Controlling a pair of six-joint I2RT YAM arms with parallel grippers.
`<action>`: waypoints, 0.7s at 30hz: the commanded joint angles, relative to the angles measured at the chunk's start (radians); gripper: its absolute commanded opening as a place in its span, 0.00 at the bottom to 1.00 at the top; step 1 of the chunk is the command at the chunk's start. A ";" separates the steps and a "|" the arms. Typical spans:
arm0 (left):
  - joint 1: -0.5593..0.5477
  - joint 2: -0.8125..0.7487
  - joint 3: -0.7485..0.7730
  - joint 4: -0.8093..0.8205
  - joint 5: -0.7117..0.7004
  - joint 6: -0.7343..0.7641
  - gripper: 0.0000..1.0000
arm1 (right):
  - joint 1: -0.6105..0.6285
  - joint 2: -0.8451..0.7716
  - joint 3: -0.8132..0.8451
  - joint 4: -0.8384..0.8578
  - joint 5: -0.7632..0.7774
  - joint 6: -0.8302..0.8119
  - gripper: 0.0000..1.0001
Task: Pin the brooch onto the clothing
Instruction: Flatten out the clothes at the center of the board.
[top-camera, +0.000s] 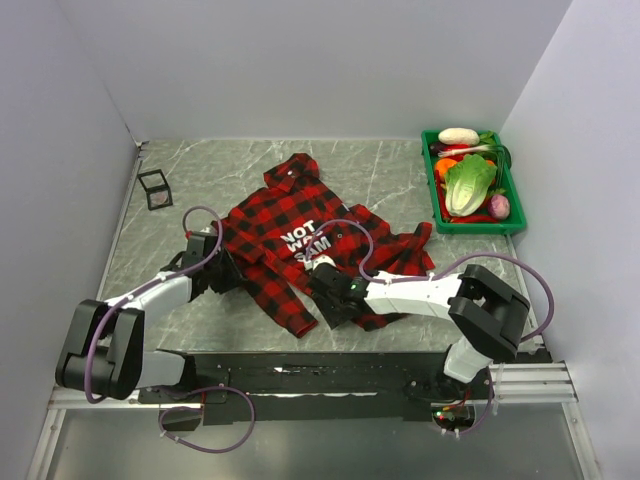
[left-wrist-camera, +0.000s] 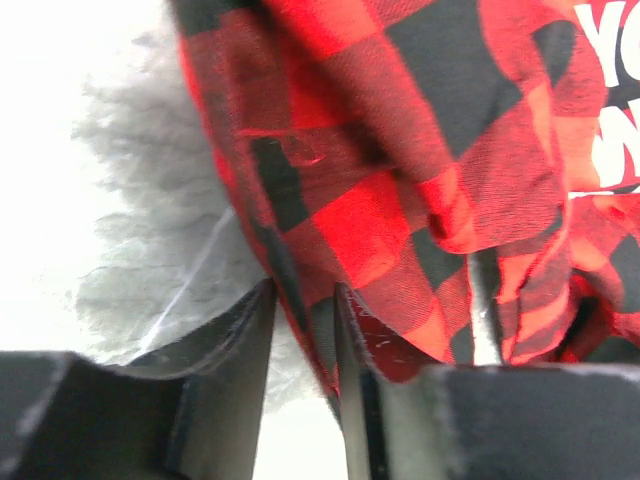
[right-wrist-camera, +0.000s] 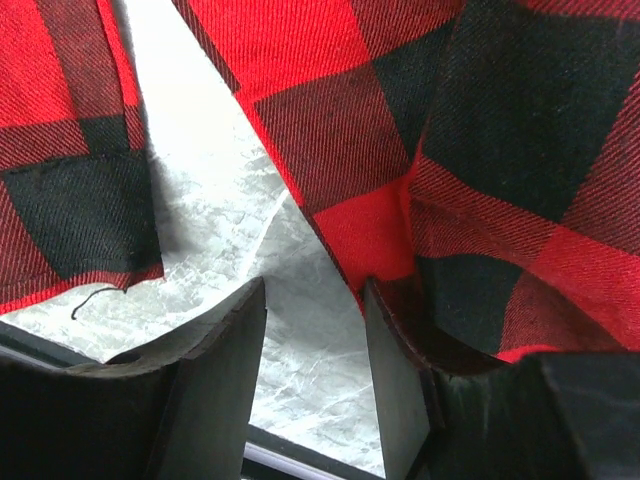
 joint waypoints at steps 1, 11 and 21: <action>0.006 -0.036 -0.021 0.057 -0.041 -0.030 0.34 | 0.008 -0.006 0.023 0.022 0.047 -0.012 0.52; 0.039 -0.117 -0.004 -0.004 -0.107 -0.006 0.01 | 0.005 -0.002 0.027 0.016 0.116 -0.002 0.52; 0.114 -0.284 0.050 -0.130 -0.178 0.022 0.01 | 0.002 0.017 0.035 0.021 0.143 -0.001 0.52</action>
